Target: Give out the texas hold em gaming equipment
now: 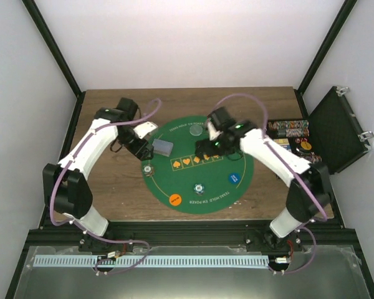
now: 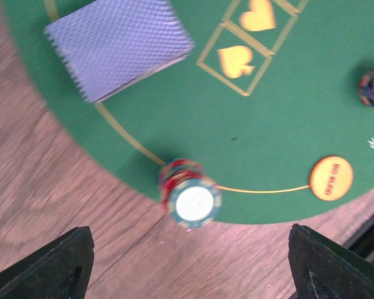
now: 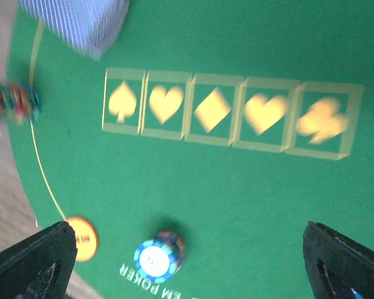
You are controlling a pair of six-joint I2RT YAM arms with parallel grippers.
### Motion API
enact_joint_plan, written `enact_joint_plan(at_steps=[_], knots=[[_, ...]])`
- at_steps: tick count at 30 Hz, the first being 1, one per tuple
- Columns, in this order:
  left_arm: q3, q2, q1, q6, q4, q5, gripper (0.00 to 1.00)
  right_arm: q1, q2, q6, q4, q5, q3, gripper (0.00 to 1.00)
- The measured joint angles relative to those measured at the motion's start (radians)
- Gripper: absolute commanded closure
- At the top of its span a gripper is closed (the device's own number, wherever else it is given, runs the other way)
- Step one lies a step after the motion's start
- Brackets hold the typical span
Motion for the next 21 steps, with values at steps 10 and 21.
enact_joint_plan(at_steps=[10, 21], knots=[[-0.057, -0.044, 0.084, -0.046, 0.026, -0.023, 0.13, 0.290, 0.239, 0.105, -0.048, 0.024, -0.058, 0.00], [-0.072, -0.046, 0.084, -0.056, 0.043, -0.027, 0.13, 0.346, 0.349, 0.134, -0.098, 0.122, -0.072, 0.23]])
